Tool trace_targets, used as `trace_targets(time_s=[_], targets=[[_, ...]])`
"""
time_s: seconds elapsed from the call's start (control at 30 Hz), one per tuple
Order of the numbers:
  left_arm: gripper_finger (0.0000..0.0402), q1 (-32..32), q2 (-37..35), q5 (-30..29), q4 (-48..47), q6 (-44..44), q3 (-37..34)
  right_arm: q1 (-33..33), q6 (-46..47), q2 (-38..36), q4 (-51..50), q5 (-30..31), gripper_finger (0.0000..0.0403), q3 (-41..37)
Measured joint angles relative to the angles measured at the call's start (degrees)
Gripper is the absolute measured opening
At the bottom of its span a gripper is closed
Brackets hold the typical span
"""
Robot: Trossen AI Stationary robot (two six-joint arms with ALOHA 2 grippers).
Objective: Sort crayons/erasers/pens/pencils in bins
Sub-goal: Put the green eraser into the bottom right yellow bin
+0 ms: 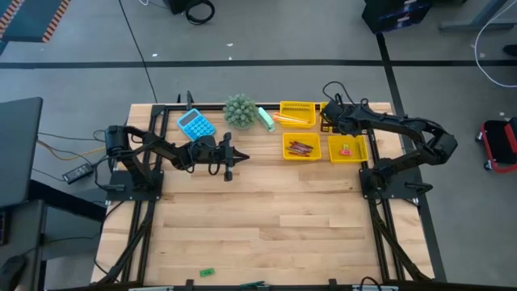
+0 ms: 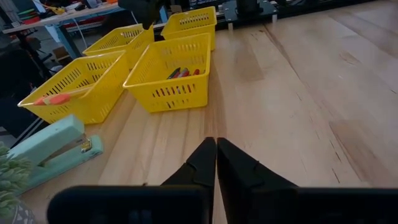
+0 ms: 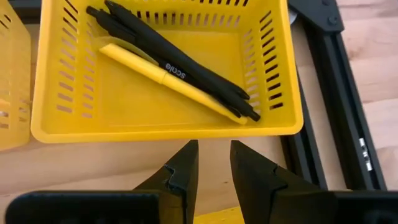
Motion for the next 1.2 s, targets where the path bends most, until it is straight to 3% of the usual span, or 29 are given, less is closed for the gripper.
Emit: trace_targets(time_s=[0.3,0.43,0.57,0.8,1.0,1.1,1.2], targets=[[0.0026,0.0,0.0,0.0,-0.1,0.0,0.0,0.4,-3.1,0.0,0.0,3.7,0.0099,0.0],[0.0029,-0.1,0.0,0.0,-1.2,0.0,0.0,2.6,-11.5,-0.2,0.0,4.4,0.0099,0.0],[0.0024,-0.1,0.0,0.0,-1.7,0.3,0.0,9.0,-18.6,-0.2,0.0,5.3,0.0099,0.0],[0.0017,-0.1,0.0,0.0,1.1,0.3,0.0,23.8,-22.8,-0.2,2.5,8.6,0.0099,0.0],[0.0020,0.0,-0.1,0.0,6.0,-0.7,0.0,41.5,-25.2,-0.2,3.6,19.8,0.0099,3.0],[0.0017,-0.8,-2.1,-0.1,2.5,-4.3,0.0,47.8,-25.5,-0.2,5.8,23.9,0.0099,5.3],[0.0017,-2.8,-7.8,-0.1,-10.6,-3.0,0.0,50.8,-25.7,-0.3,11.8,25.3,0.0099,6.1]])
